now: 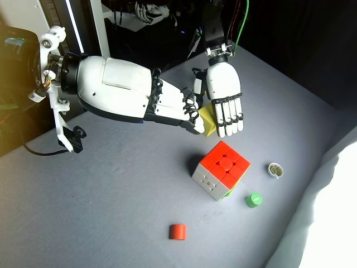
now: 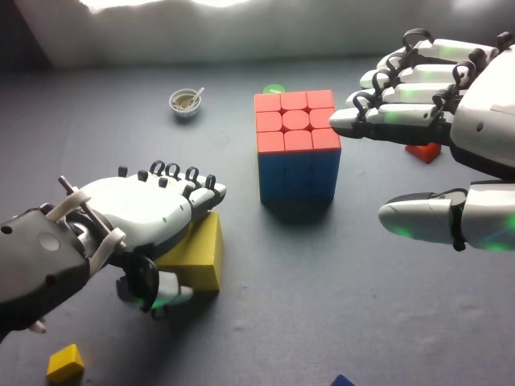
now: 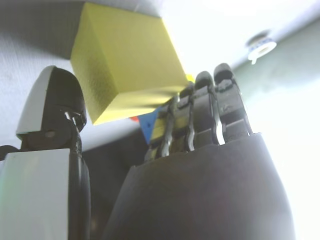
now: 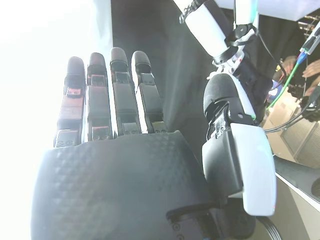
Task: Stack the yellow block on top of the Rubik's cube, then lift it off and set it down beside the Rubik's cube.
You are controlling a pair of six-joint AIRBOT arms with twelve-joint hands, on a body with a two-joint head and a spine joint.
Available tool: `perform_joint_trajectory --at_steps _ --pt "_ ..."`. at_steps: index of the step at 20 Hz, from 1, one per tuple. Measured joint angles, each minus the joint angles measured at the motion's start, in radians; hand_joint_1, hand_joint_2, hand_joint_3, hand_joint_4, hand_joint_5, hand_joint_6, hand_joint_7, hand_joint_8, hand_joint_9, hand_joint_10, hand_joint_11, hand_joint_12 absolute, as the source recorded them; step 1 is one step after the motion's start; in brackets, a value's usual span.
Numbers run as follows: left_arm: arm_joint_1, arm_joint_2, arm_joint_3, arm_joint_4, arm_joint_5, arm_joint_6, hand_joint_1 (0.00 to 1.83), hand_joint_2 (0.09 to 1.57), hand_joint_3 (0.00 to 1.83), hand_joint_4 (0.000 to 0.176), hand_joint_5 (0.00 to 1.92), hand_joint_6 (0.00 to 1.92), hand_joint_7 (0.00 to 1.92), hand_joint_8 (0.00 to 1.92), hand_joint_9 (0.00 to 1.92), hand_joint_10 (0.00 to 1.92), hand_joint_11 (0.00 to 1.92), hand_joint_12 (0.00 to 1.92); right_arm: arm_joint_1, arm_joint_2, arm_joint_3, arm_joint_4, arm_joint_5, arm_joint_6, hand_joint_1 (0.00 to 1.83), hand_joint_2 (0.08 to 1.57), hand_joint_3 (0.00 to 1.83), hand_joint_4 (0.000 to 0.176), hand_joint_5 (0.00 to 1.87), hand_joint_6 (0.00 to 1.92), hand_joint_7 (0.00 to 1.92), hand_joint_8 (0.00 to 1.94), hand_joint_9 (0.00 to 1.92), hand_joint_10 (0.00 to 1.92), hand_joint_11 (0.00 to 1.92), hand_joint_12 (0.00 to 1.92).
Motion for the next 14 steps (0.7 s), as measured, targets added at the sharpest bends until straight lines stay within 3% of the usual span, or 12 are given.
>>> perform_joint_trajectory --at_steps 1,3,4,7,8,9,10,11,12,14 --pt "0.004 0.000 0.000 -0.001 0.002 0.000 0.96 1.19 0.00 0.000 0.05 0.00 0.10 0.00 0.13 0.01 0.10 0.09 0.000 0.000 0.000 0.001 0.000 -0.002 0.00 1.30 0.00 0.000 0.28 0.00 0.28 0.00 0.20 0.00 0.00 0.45" --pt "0.004 0.000 0.000 -0.001 0.000 -0.001 1.01 1.20 0.00 0.000 0.20 0.01 0.32 0.01 0.34 0.00 0.01 0.71 0.000 0.000 0.000 0.004 0.001 -0.003 0.00 1.30 0.00 0.000 0.30 0.01 0.30 0.01 0.22 0.01 0.00 0.49" --pt "0.004 0.000 0.000 0.003 -0.006 -0.001 1.05 1.19 0.00 0.000 0.29 0.01 0.44 0.01 0.45 0.02 0.04 0.90 0.000 0.000 0.000 0.004 0.001 -0.003 0.00 1.30 0.00 0.000 0.29 0.00 0.30 0.00 0.22 0.01 0.00 0.49" --pt "0.004 0.000 0.000 0.011 -0.023 -0.005 1.15 1.15 0.00 0.000 0.59 0.02 0.78 0.04 0.76 0.10 0.22 1.13 0.000 0.000 0.000 0.014 0.001 -0.004 0.00 1.29 0.00 0.000 0.27 0.00 0.29 0.00 0.20 0.01 0.00 0.45" --pt "0.004 0.000 0.000 0.011 -0.027 -0.005 1.14 1.17 0.00 0.000 0.66 0.00 0.85 0.05 0.78 0.23 0.28 1.21 0.000 0.000 -0.001 0.017 0.002 -0.004 0.00 1.29 0.00 0.000 0.28 0.00 0.30 0.00 0.21 0.01 0.00 0.48" --pt "0.004 0.000 0.000 0.011 -0.028 -0.006 1.28 1.17 0.04 0.000 0.74 0.01 0.80 1.05 0.75 0.38 0.28 1.32 0.000 0.000 -0.003 0.021 0.002 -0.005 0.00 1.30 0.00 0.000 0.27 0.00 0.29 0.00 0.20 0.00 0.00 0.44" --pt "0.004 0.000 0.000 0.011 -0.029 -0.008 1.22 1.23 0.01 0.000 0.66 1.02 0.83 1.34 0.64 0.82 0.32 1.45 0.000 0.000 -0.005 0.022 0.002 -0.005 0.00 1.30 0.00 0.000 0.27 0.00 0.28 0.00 0.20 0.00 0.00 0.44" --pt "0.004 0.000 0.000 0.010 -0.030 -0.009 1.20 1.22 0.01 0.000 0.76 1.08 0.80 1.46 0.62 1.13 0.38 1.50 0.000 0.000 -0.005 0.021 0.002 -0.005 0.00 1.30 0.00 0.000 0.27 0.00 0.28 0.00 0.19 0.00 0.00 0.40" --pt "0.004 0.000 0.000 0.010 -0.030 -0.008 1.21 1.21 0.00 0.000 0.86 0.99 0.79 1.51 0.64 1.32 0.45 1.54 0.000 0.000 -0.005 0.021 0.002 -0.005 0.00 1.29 0.00 0.000 0.26 0.00 0.26 0.00 0.17 0.00 0.00 0.36" --pt "-0.005 0.000 -0.001 0.003 -0.024 -0.006 1.22 1.20 0.00 0.000 0.87 0.96 0.78 1.54 0.66 1.41 0.48 1.55 0.000 0.000 -0.005 0.023 0.002 -0.005 0.00 1.30 0.00 0.000 0.27 0.00 0.27 0.00 0.18 0.00 0.00 0.37"
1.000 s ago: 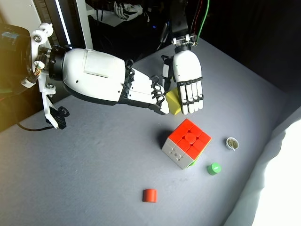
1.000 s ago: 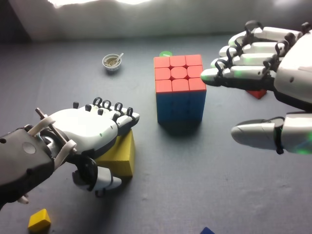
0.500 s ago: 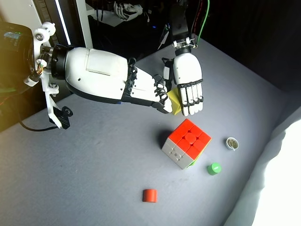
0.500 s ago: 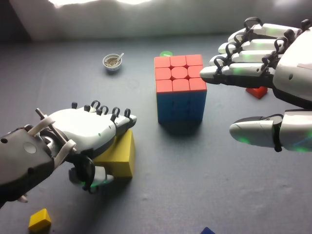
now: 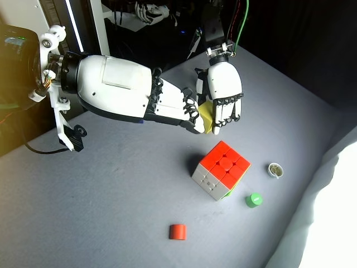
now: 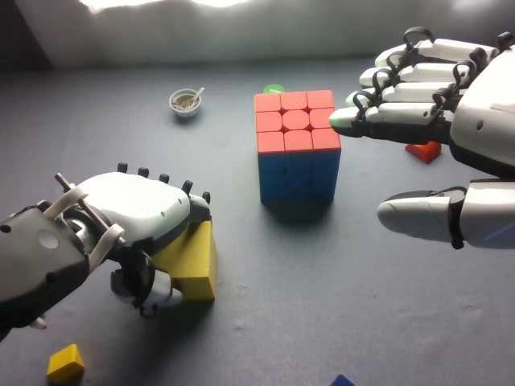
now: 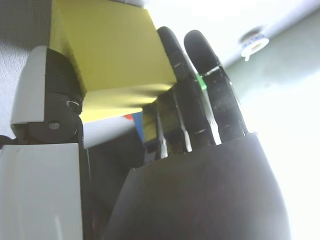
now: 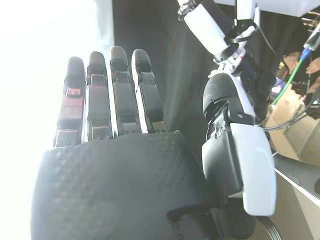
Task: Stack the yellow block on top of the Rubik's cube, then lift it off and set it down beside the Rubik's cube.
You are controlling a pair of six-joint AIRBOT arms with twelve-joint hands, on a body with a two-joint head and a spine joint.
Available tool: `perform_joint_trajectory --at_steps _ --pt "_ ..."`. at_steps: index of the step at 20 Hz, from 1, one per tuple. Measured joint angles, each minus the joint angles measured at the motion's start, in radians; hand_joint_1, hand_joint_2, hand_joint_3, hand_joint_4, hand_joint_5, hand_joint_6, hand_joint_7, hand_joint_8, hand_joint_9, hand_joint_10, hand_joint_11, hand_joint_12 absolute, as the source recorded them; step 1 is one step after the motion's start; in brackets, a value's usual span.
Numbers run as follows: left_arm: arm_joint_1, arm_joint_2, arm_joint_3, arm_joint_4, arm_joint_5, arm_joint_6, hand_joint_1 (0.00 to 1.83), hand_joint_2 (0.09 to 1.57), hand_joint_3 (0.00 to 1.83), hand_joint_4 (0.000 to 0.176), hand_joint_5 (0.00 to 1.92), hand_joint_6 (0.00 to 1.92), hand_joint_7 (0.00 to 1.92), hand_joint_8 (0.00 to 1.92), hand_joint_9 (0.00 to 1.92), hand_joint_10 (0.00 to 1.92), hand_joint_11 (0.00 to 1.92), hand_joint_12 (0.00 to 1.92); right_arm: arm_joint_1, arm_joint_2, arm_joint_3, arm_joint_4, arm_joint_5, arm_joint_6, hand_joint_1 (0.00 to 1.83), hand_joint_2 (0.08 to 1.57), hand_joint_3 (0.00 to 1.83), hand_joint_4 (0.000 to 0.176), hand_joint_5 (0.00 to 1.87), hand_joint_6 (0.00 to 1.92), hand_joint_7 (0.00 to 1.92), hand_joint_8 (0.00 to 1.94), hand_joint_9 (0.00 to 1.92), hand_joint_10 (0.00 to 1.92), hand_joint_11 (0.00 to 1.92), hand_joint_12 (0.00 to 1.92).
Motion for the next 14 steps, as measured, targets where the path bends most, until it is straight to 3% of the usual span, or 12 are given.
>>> perform_joint_trajectory --at_steps 3,8,10,14 --pt "-0.024 0.000 0.002 -0.015 0.026 0.026 1.23 1.18 0.00 0.000 0.93 0.86 0.81 1.49 0.66 1.35 0.44 1.56 0.000 -0.001 0.000 0.001 0.001 0.000 0.00 1.29 0.00 0.000 0.27 0.00 0.27 0.00 0.18 0.00 0.00 0.41" --pt "-0.085 -0.001 0.050 -0.011 0.127 0.049 1.23 1.19 0.00 0.000 0.93 0.89 0.76 1.54 0.60 1.39 0.40 1.61 0.000 -0.001 0.000 0.005 0.001 0.000 0.00 1.31 0.00 0.000 0.30 0.01 0.30 0.01 0.21 0.01 0.00 0.48" --pt "-0.108 0.000 0.070 -0.007 0.168 0.049 1.23 1.18 0.00 0.000 0.95 0.84 0.79 1.50 0.63 1.37 0.42 1.58 0.000 -0.001 0.000 0.005 0.001 0.000 0.00 1.31 0.00 0.000 0.29 0.00 0.30 0.00 0.21 0.00 0.00 0.42" --pt "-0.176 0.007 0.128 0.013 0.255 0.049 1.22 1.20 0.00 0.000 0.90 0.92 0.78 1.53 0.63 1.37 0.43 1.57 0.000 -0.001 0.000 0.005 0.001 0.000 0.00 1.30 0.00 0.000 0.30 0.01 0.30 0.01 0.21 0.01 0.00 0.44"
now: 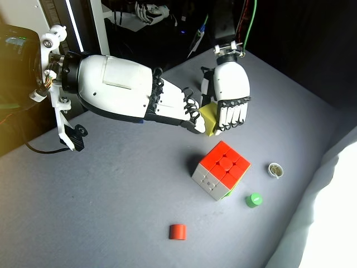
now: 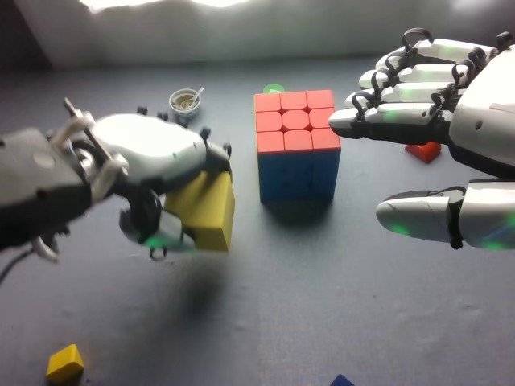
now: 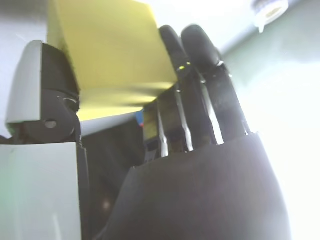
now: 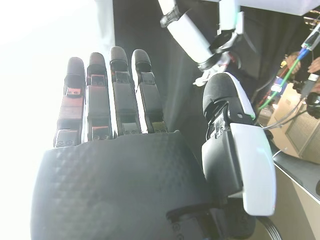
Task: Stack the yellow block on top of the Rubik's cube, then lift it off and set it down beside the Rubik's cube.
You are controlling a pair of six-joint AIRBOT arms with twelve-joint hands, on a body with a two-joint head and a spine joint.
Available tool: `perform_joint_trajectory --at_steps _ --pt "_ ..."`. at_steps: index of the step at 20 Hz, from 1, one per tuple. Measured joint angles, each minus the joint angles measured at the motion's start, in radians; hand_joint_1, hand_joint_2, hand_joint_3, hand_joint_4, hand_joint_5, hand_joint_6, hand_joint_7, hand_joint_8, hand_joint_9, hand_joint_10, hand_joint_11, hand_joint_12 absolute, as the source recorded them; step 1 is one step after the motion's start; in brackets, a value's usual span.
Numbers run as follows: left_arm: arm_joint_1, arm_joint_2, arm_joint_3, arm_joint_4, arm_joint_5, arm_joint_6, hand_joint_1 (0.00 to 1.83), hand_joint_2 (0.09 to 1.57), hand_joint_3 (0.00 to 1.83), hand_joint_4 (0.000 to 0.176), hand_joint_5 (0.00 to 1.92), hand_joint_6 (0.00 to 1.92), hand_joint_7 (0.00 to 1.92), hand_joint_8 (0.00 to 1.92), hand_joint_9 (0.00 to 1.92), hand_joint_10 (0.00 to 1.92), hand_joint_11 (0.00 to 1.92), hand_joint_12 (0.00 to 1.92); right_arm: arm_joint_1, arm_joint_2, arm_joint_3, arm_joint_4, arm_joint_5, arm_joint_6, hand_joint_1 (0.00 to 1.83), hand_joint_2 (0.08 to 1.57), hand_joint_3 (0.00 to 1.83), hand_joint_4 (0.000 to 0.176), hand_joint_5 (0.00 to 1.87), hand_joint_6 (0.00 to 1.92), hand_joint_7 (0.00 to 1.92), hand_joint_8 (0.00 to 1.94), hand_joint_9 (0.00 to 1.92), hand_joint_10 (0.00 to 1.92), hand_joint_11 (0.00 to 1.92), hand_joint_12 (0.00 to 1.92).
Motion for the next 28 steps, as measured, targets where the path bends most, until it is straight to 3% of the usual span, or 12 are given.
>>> perform_joint_trajectory --at_steps 3,4,7,9,11,14,21,26,28 --pt "-0.041 0.000 0.050 0.015 0.068 0.001 1.22 1.19 0.00 0.000 0.91 0.92 0.79 1.51 0.63 1.36 0.38 1.60 0.000 0.000 -0.003 0.002 0.000 0.038 0.00 1.30 0.00 0.000 0.31 0.01 0.30 0.00 0.22 0.01 0.00 0.52" --pt "-0.056 0.000 0.067 0.023 0.095 -0.001 1.23 1.18 0.00 0.000 0.94 0.86 0.82 1.46 0.65 1.33 0.41 1.56 0.000 0.000 -0.005 0.002 0.000 0.042 0.00 1.29 0.00 0.000 0.28 0.00 0.28 0.00 0.19 0.01 0.00 0.44" --pt "-0.105 0.000 0.110 0.050 0.185 0.000 1.23 1.18 0.00 0.000 0.95 0.84 0.80 1.50 0.65 1.37 0.44 1.57 0.000 0.000 -0.008 -0.001 0.000 0.047 0.00 1.30 0.00 0.000 0.28 0.00 0.29 0.01 0.21 0.01 0.00 0.44" --pt "-0.127 -0.008 0.147 0.067 0.245 0.000 1.23 1.19 0.00 0.000 0.93 0.88 0.77 1.54 0.63 1.42 0.42 1.61 0.000 0.000 -0.007 0.002 0.001 0.047 0.00 1.30 0.00 0.000 0.28 0.00 0.28 0.00 0.20 0.00 0.00 0.44" --pt "-0.164 -0.014 0.182 0.092 0.307 0.000 1.23 1.19 0.00 0.000 0.89 0.93 0.82 1.48 0.67 1.34 0.41 1.57 0.000 0.000 -0.008 0.002 0.001 0.047 0.00 1.30 0.00 0.000 0.27 0.00 0.27 0.00 0.19 0.00 0.00 0.43" --pt "-0.209 -0.027 0.228 0.122 0.365 0.000 1.23 1.19 0.00 0.000 0.91 0.90 0.78 1.53 0.60 1.43 0.37 1.65 0.000 -0.001 -0.008 0.001 0.001 0.047 0.00 1.31 0.00 0.000 0.30 0.00 0.30 0.00 0.22 0.01 0.00 0.48" --pt "-0.269 -0.071 0.301 0.172 0.449 0.001 1.22 1.20 0.00 0.000 0.91 0.89 0.75 1.56 0.60 1.45 0.40 1.64 0.000 -0.001 -0.007 0.002 0.001 0.047 0.00 1.30 0.00 0.000 0.30 0.00 0.29 0.00 0.21 0.00 0.00 0.46" --pt "-0.300 -0.107 0.337 0.186 0.479 0.001 1.23 1.19 0.00 0.000 0.93 0.89 0.78 1.51 0.62 1.39 0.38 1.61 0.000 -0.001 -0.008 0.001 0.002 0.047 0.00 1.30 0.00 0.000 0.19 0.00 0.19 0.00 0.12 0.00 0.00 0.23" --pt "-0.306 -0.125 0.347 0.195 0.487 0.002 1.23 1.18 0.00 0.000 0.95 0.87 0.78 1.51 0.62 1.36 0.40 1.57 0.000 -0.001 -0.008 0.002 0.002 0.047 0.00 1.27 0.00 0.000 0.10 0.00 0.11 0.00 0.04 0.00 0.00 0.02"
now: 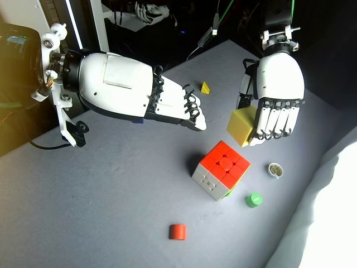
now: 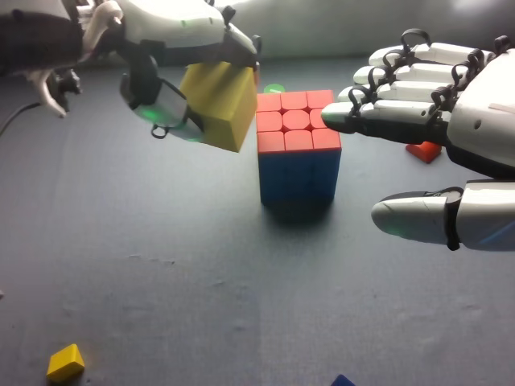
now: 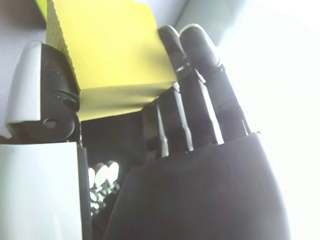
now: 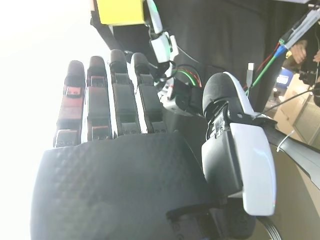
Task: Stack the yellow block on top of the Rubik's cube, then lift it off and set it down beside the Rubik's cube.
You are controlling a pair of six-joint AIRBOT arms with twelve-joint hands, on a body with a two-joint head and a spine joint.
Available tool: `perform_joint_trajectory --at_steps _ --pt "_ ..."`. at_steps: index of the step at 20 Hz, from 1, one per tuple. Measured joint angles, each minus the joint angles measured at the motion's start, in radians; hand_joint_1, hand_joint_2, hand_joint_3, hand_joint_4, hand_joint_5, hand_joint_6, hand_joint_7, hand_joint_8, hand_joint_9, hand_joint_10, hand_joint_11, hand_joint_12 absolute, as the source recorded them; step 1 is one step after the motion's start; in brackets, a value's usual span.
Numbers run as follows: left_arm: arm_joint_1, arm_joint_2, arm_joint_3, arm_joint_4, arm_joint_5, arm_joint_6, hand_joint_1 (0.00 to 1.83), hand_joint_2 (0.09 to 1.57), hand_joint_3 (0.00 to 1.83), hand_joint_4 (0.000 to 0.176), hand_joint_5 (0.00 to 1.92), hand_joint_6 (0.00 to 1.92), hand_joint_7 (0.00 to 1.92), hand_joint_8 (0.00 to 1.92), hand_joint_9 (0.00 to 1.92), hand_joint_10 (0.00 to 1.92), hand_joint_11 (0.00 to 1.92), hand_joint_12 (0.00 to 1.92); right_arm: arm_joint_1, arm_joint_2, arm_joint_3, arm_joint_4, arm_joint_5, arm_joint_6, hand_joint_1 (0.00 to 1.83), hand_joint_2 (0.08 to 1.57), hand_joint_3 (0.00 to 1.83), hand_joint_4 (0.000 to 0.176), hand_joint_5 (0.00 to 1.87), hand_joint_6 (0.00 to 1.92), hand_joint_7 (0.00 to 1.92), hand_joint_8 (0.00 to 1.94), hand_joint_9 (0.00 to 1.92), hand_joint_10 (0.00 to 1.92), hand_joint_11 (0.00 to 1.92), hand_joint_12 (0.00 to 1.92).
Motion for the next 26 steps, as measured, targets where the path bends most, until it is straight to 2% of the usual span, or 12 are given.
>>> perform_joint_trajectory --at_steps 6,9,12,17,18,20,21,25,26 --pt "-0.012 -0.053 0.014 0.002 0.007 0.000 1.22 1.20 0.00 0.000 0.92 0.93 0.74 1.56 0.57 1.38 0.33 1.64 0.000 0.000 0.000 0.000 0.001 0.000 0.00 1.25 0.00 0.000 0.00 0.00 0.01 0.00 0.00 0.00 0.00 0.00" --pt "-0.016 -0.079 0.029 0.000 0.006 0.000 1.22 1.20 0.00 0.000 0.92 0.89 0.75 1.56 0.59 1.43 0.38 1.66 0.000 0.000 0.000 -0.001 0.004 0.000 0.00 1.22 0.00 0.000 0.00 0.00 0.00 0.00 0.00 0.00 0.00 0.00" --pt "-0.021 -0.103 0.042 -0.001 0.009 0.000 1.23 1.17 0.00 0.000 0.97 0.83 0.80 1.49 0.65 1.37 0.40 1.62 0.000 0.000 0.000 0.000 0.006 0.000 0.00 1.19 0.00 0.000 0.00 0.00 0.00 0.00 0.00 0.00 0.00 0.00" --pt "-0.031 -0.145 0.055 -0.009 0.019 0.000 1.21 1.20 0.00 0.000 0.91 0.94 0.77 1.51 0.62 1.37 0.36 1.62 0.000 0.000 0.000 0.001 0.007 -0.012 0.00 1.17 0.00 0.000 0.00 0.00 0.00 0.00 0.00 0.00 0.00 0.00" --pt "-0.032 -0.151 0.057 -0.012 0.021 0.000 1.20 1.21 0.00 0.000 0.87 1.01 0.74 1.56 0.58 1.38 0.32 1.65 0.000 0.000 0.000 0.013 0.007 -0.042 0.00 1.17 0.00 0.000 0.00 0.00 0.00 0.00 0.00 0.00 0.00 0.00" --pt "-0.037 -0.165 0.069 -0.012 0.022 0.000 1.23 1.18 0.00 0.000 0.97 0.84 0.80 1.48 0.64 1.34 0.41 1.59 0.000 0.000 0.000 0.059 0.006 -0.152 0.00 1.17 0.00 0.000 0.00 0.00 0.00 0.00 0.00 0.00 0.00 0.00" --pt "-0.040 -0.170 0.077 -0.012 0.021 0.000 1.23 1.18 0.00 0.000 0.95 0.87 0.79 1.49 0.63 1.37 0.39 1.61 0.000 0.000 0.000 0.105 0.006 -0.240 0.00 1.17 0.00 0.000 0.00 0.00 0.00 0.00 0.00 0.00 0.00 0.00" --pt "-0.039 -0.172 0.101 -0.008 0.028 0.000 1.22 1.19 0.00 0.000 0.91 0.92 0.78 1.53 0.62 1.43 0.38 1.66 -0.008 0.000 -0.003 0.200 0.010 -0.380 0.00 1.18 0.00 0.000 0.01 0.00 0.01 0.00 0.00 0.00 0.00 0.00" --pt "-0.035 -0.173 0.102 -0.008 0.023 0.000 1.22 1.20 0.00 0.000 0.91 0.92 0.76 1.55 0.60 1.45 0.37 1.69 -0.008 0.000 -0.003 0.205 0.008 -0.383 0.00 1.18 0.00 0.000 0.03 0.01 0.03 0.01 0.00 0.00 0.00 0.00"
